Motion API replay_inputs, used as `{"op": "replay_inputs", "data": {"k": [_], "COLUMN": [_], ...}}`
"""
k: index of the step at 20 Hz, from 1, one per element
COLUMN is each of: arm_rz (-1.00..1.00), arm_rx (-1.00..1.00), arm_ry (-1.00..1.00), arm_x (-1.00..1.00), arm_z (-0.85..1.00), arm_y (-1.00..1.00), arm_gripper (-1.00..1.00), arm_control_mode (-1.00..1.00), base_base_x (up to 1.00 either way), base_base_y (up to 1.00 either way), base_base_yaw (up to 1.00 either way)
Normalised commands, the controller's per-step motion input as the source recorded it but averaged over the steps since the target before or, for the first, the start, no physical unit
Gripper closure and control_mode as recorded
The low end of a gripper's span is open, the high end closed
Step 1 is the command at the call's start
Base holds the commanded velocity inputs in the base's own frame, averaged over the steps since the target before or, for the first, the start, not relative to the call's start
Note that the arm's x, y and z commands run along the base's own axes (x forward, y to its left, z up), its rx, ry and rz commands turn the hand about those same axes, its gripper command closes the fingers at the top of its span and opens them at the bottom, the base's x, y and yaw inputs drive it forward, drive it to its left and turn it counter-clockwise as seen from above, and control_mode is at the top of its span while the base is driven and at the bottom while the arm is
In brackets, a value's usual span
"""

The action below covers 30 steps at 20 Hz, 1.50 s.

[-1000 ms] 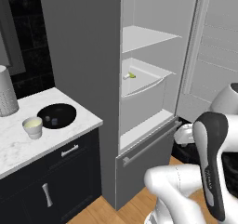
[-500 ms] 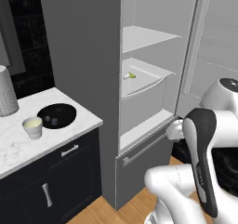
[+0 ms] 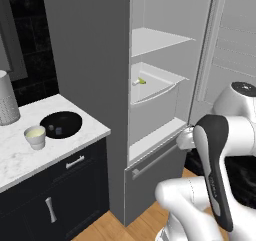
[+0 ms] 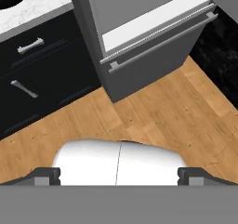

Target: Grab a lemon wedge from the fridge and one ice cube from the ice bowl, and put them in the glass of lemonade.

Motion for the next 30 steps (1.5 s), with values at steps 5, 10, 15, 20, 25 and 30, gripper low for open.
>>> {"op": "replay_inputs", "data": {"k": [5, 10, 15, 20, 25, 30], "arm_rz": [0.0, 0.0, 0.0, 0.0, 0.0, 0.0], "arm_rx": [0.0, 0.0, 0.0, 0.0, 0.0, 0.0], "arm_ry": [0.0, 0.0, 0.0, 0.0, 0.0, 0.0], "arm_x": [0.0, 0.0, 0.0, 0.0, 0.0, 0.0], "arm_z": [0.0, 0.0, 0.0, 0.0, 0.0, 0.0], "arm_y": [0.0, 0.0, 0.0, 0.0, 0.0, 0.0], "arm_gripper": [-1.0, -1.0, -1.0, -1.0, -1.0, -1.0], "arm_control_mode": [1.0, 1.0, 1.0, 1.0, 1.0, 1.0], "base_base_x": [0.0, 0.22, 0.39, 0.68, 0.2, 0.3], "base_base_y": [-0.08, -0.86, -0.65, -0.29, -0.31, -0.27], "base_base_yaw": [0.01, 0.25, 0.33, 0.39, 0.29, 0.12]}}
